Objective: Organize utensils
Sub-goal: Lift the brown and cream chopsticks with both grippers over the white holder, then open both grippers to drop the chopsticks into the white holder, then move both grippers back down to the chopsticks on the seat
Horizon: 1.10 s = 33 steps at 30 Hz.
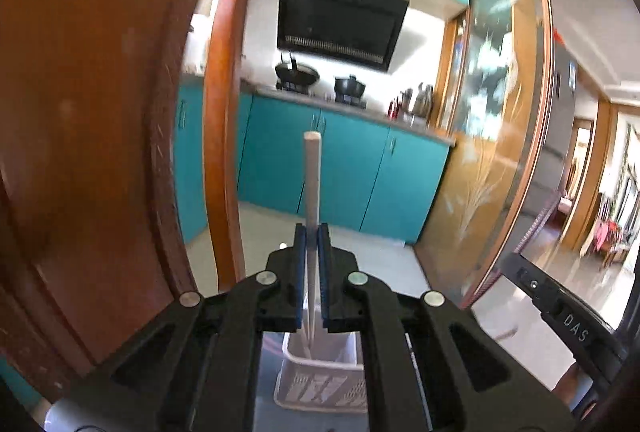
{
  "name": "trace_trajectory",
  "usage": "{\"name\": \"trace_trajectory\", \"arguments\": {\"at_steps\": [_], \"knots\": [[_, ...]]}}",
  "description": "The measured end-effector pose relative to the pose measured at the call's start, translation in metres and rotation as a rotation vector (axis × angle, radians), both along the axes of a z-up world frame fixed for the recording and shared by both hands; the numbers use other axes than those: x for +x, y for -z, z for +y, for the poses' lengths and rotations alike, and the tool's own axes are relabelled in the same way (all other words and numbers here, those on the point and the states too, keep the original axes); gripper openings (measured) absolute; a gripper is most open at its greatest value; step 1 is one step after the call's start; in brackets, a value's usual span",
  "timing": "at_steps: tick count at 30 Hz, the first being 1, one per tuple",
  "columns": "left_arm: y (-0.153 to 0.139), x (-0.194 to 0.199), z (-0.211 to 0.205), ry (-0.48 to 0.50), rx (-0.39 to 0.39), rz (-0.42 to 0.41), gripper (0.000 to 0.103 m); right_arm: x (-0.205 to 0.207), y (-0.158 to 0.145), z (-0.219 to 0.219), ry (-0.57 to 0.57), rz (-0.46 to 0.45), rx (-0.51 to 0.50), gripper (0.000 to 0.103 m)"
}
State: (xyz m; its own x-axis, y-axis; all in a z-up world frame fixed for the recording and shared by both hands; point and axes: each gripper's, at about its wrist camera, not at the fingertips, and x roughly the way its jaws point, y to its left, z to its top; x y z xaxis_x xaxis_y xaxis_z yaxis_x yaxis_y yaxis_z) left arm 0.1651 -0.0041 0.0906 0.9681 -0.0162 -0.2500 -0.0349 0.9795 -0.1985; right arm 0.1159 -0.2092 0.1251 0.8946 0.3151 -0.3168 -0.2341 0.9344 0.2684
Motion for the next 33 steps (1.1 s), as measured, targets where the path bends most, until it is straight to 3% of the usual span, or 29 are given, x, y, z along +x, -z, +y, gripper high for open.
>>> {"name": "trace_trajectory", "arguments": {"at_steps": [7, 14, 18, 20, 23, 25, 27, 28, 31, 33], "knots": [[0.02, 0.006, -0.003, -0.002, 0.029, 0.057, 0.007, -0.013, 0.014, 0.013, -0.007, 0.008, -0.09, 0.007], [0.029, 0.0, -0.002, -0.001, 0.037, 0.067, 0.008, -0.034, 0.001, -0.001, 0.0, -0.04, -0.075, 0.014], [0.03, -0.013, -0.003, 0.012, 0.056, 0.049, 0.017, -0.068, -0.014, -0.017, -0.017, -0.138, -0.057, 0.019], [0.032, -0.023, -0.005, 0.015, 0.065, 0.031, 0.027, -0.09, -0.016, -0.026, -0.032, -0.203, -0.053, 0.024], [0.035, -0.044, -0.007, -0.003, 0.074, -0.018, 0.035, -0.112, 0.004, -0.034, -0.086, -0.227, -0.085, 0.03], [0.042, -0.056, -0.007, -0.012, 0.083, -0.028, 0.038, -0.109, 0.036, -0.032, -0.104, -0.127, -0.161, 0.031], [0.052, -0.063, -0.008, 0.0, 0.091, 0.003, 0.04, -0.093, 0.073, -0.025, -0.133, 0.06, -0.237, 0.031], [0.057, -0.065, -0.009, 0.004, 0.097, 0.024, 0.042, -0.079, 0.097, -0.021, -0.133, 0.209, -0.284, 0.031], [0.078, -0.061, -0.015, 0.02, 0.138, 0.132, 0.05, -0.054, 0.147, -0.014, -0.128, 0.486, -0.367, 0.031], [0.095, -0.053, -0.021, 0.02, 0.173, 0.231, 0.052, -0.045, 0.165, -0.014, -0.124, 0.588, -0.377, 0.031]]}}
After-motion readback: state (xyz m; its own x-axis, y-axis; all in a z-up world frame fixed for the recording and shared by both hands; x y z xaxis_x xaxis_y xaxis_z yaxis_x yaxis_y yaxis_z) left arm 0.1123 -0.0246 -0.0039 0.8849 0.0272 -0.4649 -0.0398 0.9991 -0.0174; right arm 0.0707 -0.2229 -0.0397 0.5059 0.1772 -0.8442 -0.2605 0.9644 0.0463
